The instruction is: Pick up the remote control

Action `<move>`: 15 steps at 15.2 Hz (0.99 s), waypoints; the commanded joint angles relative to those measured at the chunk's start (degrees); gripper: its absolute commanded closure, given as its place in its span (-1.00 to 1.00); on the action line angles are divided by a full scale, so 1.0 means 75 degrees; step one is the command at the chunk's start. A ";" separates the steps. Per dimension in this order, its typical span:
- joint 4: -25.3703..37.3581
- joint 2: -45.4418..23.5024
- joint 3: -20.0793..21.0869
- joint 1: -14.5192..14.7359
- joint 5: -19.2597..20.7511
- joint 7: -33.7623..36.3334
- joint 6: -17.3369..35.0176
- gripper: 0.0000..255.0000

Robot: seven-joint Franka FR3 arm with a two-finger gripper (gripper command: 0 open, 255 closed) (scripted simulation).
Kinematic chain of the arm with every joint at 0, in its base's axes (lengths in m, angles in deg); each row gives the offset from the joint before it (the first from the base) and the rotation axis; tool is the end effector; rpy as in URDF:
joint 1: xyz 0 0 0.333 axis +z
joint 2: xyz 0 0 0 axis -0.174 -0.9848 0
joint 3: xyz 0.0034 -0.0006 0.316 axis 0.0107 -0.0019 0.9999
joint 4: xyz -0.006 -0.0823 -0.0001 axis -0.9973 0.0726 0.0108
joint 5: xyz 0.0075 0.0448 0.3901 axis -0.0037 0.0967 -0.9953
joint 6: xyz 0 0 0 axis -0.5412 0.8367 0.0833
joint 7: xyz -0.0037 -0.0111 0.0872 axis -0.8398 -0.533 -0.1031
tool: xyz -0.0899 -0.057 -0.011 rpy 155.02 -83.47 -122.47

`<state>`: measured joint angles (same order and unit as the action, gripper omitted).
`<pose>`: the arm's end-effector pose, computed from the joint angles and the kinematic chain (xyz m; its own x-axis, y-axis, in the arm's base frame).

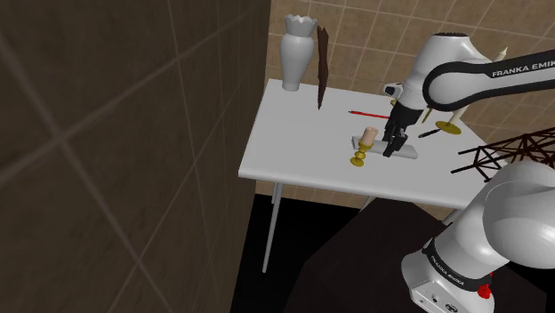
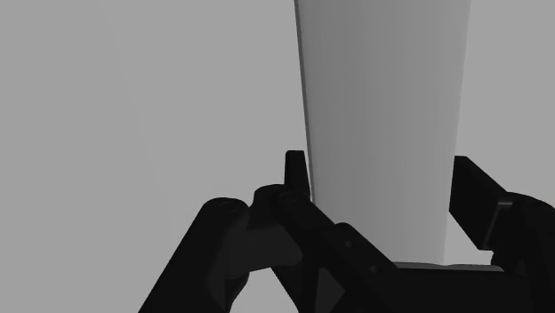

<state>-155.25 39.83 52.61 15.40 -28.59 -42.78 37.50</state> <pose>0.3039 -0.1416 0.3672 0.8218 0.5698 0.0005 0.5697 -0.8216 0.0206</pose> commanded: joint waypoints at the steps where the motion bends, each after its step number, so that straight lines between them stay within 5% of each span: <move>1: 0.0111 0.0136 0.0079 0.0002 -0.0058 -0.0008 -0.0248 1.00; 15: 0.1007 0.0738 0.0559 0.0074 -0.0442 -0.0071 -0.1739 1.00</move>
